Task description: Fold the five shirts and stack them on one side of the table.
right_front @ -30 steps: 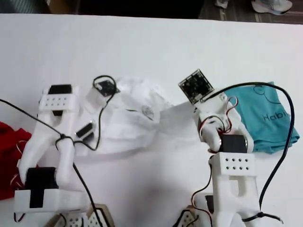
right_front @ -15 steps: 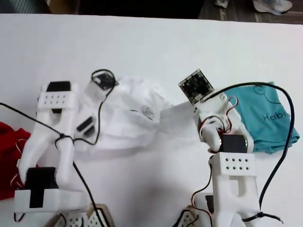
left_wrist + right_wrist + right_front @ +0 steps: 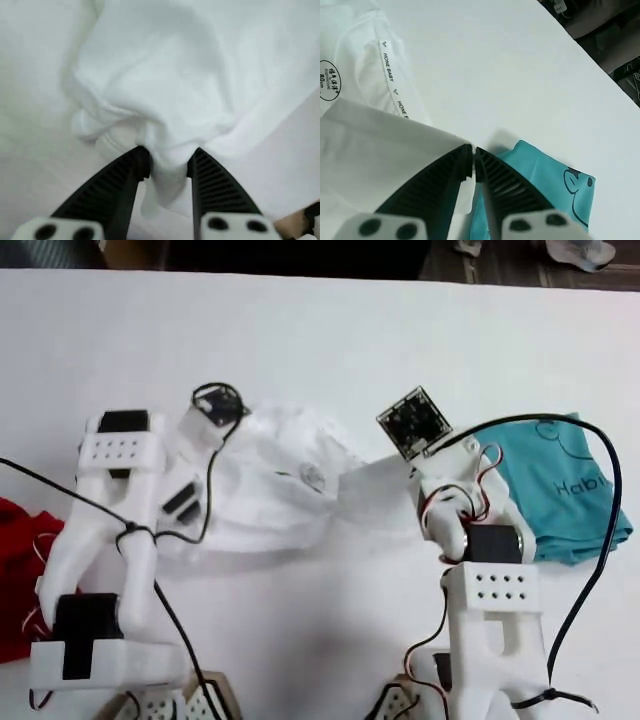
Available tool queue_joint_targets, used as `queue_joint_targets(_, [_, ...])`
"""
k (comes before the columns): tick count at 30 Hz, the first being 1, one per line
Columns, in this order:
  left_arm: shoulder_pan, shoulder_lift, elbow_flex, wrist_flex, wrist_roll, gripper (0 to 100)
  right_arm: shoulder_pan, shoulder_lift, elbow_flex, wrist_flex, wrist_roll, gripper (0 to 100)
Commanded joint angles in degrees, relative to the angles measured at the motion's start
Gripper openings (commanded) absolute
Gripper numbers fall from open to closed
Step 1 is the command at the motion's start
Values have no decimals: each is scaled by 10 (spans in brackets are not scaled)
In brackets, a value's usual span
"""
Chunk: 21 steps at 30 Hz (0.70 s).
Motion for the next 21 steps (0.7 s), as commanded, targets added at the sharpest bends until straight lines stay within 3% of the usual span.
queue_joint_targets(1, [-4, -9, -31, -2, 5, 151, 1, 3, -11, 2, 2, 21])
queue_joint_targets(7, [-4, -5, -65, 11, 22, 155, 0, 3, -11, 2, 3, 21])
queue_joint_targets(13, [-4, -4, -65, 8, 25, 234, 0, 3, -11, 2, 3, 21])
queue_joint_targets(21, [-4, -3, -65, 5, 24, 238, 0, 3, -11, 3, 3, 21])
